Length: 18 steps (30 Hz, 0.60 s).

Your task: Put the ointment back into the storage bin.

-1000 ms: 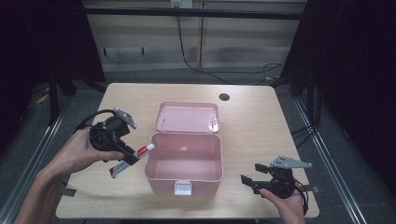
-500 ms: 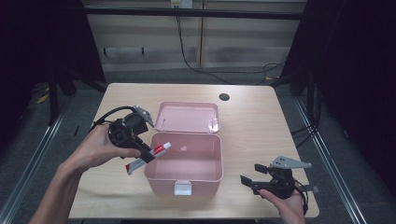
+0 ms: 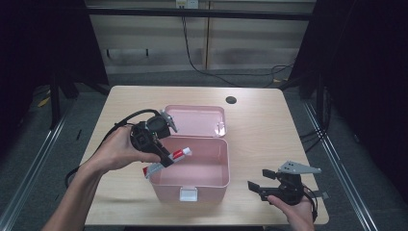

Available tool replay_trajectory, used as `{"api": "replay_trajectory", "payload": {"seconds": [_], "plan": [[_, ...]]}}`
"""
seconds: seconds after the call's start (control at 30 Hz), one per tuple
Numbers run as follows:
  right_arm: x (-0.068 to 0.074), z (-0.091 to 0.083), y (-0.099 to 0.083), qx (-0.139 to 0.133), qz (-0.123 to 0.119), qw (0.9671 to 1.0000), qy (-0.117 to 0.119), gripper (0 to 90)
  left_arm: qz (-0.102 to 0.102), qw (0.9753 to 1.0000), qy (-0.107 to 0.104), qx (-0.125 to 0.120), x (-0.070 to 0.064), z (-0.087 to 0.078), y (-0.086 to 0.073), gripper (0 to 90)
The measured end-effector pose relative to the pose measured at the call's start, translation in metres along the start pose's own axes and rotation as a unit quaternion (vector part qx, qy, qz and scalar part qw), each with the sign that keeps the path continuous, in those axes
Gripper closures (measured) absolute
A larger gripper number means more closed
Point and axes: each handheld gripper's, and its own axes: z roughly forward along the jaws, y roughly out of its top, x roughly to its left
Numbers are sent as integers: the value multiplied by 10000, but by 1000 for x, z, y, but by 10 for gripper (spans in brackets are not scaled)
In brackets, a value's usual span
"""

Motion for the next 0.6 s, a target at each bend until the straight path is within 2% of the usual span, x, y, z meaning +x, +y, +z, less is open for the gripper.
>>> {"api": "replay_trajectory", "payload": {"seconds": [0.1, 0.2, 0.23, 0.33, 0.43, 0.53, 0.6], "plan": [[0, 0, 0, -12, -1, 10000, 3, 212, 125, 9999, -40, 20, -5, 2, 7, 707], [0, 0, 0, -6, -6, 10000, -10, 211, 227, 9997, -14, 131, -9, 3, 11, 707], [0, 0, 0, -3, -8, 10000, -9, 211, 320, 9993, 5, 182, -9, 4, 13, 707], [0, 0, 0, 2, 1, 10000, 5, 210, 303, 9995, 4, 99, -9, 8, 15, 707], [0, 0, 0, 3, 2, 10000, 7, 210, 356, 9992, -22, 172, -8, 13, 18, 707], [0, 0, 0, -1, 4, 10000, 3, 209, 453, 9985, -84, 290, -8, 25, 24, 707], [0, 0, 0, 3, 6, 10000, 9, 210, 485, 9985, -58, 260, -8, 29, 25, 707]]}}
